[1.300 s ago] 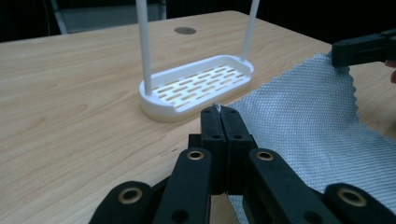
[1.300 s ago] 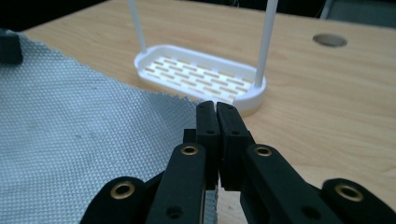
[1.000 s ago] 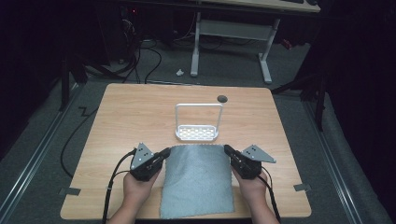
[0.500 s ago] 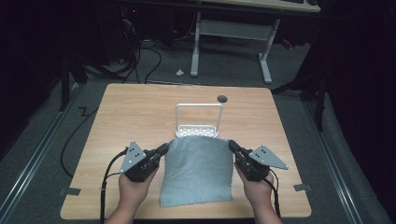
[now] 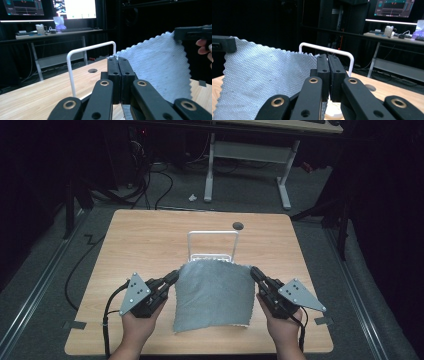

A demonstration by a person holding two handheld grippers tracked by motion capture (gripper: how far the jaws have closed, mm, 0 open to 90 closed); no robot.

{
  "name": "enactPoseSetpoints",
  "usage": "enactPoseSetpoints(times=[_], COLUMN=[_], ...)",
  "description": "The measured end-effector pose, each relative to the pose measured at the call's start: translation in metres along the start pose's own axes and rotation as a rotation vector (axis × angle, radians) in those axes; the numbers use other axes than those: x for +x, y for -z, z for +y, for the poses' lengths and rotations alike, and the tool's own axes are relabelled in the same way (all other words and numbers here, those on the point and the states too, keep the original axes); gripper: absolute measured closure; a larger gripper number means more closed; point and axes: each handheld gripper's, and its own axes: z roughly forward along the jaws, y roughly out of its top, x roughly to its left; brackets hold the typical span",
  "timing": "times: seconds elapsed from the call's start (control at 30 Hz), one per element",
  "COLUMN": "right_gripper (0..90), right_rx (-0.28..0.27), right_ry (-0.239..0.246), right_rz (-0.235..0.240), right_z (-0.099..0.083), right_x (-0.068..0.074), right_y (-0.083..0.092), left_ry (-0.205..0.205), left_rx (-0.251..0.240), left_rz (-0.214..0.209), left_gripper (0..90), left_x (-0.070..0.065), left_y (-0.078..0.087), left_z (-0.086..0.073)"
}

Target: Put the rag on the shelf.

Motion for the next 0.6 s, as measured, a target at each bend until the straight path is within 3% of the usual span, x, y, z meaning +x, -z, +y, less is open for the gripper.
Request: enactPoseSetpoints(times=[0.3, 0.5, 0.6], right_gripper=[89.4, 89.5, 89.5], right_rx=[-0.004, 0.026, 0.009], right_ry=[0.004, 0.038, -0.004], right_rz=[-0.012, -0.027, -0.021], right_z=[0.003, 0.003, 0.014], right_x=[-0.006, -0.017, -0.031], right_y=[0.000, -0.013, -0.021], left_ry=[0.009, -0.015, -0.025], left_rx=[0.027, 0.026, 0.041], left_rz=[-0.019, -0.005, 0.012], left_gripper=[89.4, 89.5, 89.4], left_x=[0.005, 0.023, 0.036], left_y=[-0.005, -0.023, -0.039], left_z=[0.006, 0.022, 0.036])
